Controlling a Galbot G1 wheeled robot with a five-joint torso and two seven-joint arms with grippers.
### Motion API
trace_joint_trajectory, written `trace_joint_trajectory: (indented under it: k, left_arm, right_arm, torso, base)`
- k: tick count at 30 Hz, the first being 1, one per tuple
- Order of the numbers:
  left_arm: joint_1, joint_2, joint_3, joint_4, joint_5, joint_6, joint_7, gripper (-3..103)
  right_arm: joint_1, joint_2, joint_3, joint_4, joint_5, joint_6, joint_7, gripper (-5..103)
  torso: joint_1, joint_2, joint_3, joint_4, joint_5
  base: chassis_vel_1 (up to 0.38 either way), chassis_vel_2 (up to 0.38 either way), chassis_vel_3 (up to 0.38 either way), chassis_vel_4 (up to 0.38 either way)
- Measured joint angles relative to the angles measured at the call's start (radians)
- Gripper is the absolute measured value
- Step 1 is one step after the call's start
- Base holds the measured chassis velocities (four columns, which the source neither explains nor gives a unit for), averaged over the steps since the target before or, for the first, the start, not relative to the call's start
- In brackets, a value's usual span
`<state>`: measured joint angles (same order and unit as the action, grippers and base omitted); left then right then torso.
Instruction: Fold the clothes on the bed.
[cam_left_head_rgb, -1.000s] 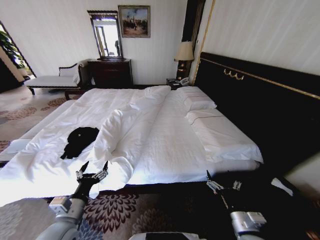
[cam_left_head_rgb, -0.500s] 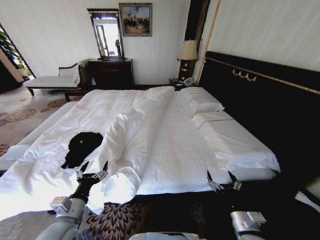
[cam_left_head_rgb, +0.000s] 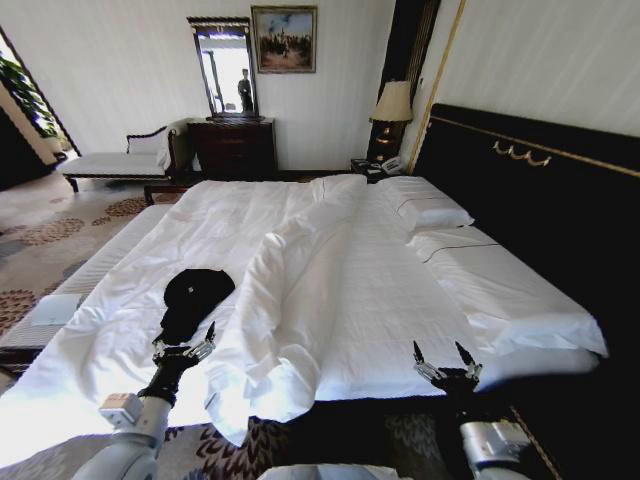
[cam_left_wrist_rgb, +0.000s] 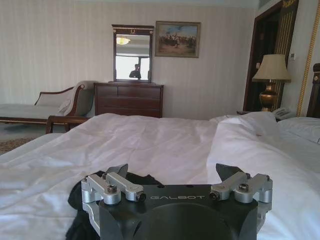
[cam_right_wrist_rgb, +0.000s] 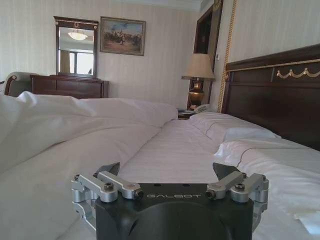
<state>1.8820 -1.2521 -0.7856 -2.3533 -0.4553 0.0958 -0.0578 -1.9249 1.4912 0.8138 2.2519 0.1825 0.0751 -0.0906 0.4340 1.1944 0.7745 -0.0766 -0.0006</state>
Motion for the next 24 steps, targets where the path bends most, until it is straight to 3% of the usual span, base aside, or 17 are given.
trace_joint_trajectory:
  k: [16,24]
  left_arm:
    - [0.009,-0.02,-0.023,0.016,-0.007,-0.013,0.009,99]
    - [0.014,-0.032,-0.039,0.028,-0.013,-0.02,0.011,99]
  right_arm:
    - [-0.005,-0.002,-0.009,0.029,-0.006,-0.022,0.0,100]
    - [-0.024,-0.018,-0.074,0.083,0.008,-0.041,-0.022,100]
  torso:
    - [0.0,0.0,0.0,-0.0003,-0.0001]
    - [0.0,0.0,0.0,-0.0003,-0.0003]
  base:
    - [0.17,0.309,-0.176,-0.305]
    - [0.177,0.299,-0.16,-0.294]
